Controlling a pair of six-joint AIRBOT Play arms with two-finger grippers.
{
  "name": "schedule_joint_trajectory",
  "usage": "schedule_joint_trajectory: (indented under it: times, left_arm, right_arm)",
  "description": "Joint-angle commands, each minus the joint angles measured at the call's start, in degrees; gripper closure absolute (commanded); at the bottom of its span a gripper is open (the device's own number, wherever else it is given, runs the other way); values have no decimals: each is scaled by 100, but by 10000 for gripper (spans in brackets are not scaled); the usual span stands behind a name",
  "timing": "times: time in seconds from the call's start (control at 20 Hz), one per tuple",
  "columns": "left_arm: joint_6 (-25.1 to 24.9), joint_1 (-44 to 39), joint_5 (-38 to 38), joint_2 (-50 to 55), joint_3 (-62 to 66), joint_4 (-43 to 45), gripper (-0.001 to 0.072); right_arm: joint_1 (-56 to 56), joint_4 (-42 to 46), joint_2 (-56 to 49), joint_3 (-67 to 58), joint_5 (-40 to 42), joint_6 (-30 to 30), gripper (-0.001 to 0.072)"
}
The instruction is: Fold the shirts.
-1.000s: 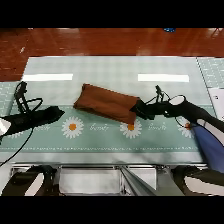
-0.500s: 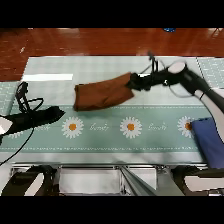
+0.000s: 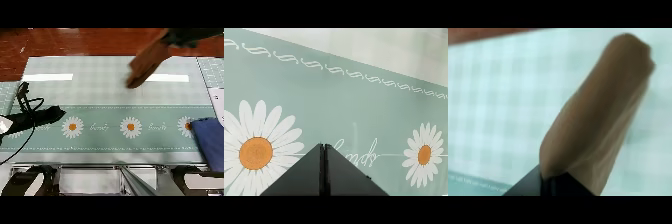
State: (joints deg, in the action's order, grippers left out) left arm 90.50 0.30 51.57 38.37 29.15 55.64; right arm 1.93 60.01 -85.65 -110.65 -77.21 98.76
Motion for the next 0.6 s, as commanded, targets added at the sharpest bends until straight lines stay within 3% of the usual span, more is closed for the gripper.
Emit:
schedule_joint_trajectory:
  times: [0.0,0.15,0.4,0.55]
  left_arm:
    - [-2,2,0,4,-2,-46,690]
    - [0,2,2,4,-2,-46,690]
    - [-2,2,2,4,-2,-44,690]
    - [-4,2,-9,4,-2,-42,690]
  right_arm:
    - [909,186,553,-302,-538,619,690]
    - [1860,280,964,-302,-1150,951,690]
    - [3250,1784,1506,-297,-2931,815,691]
    - [4266,1849,2149,313,-2931,557,691]
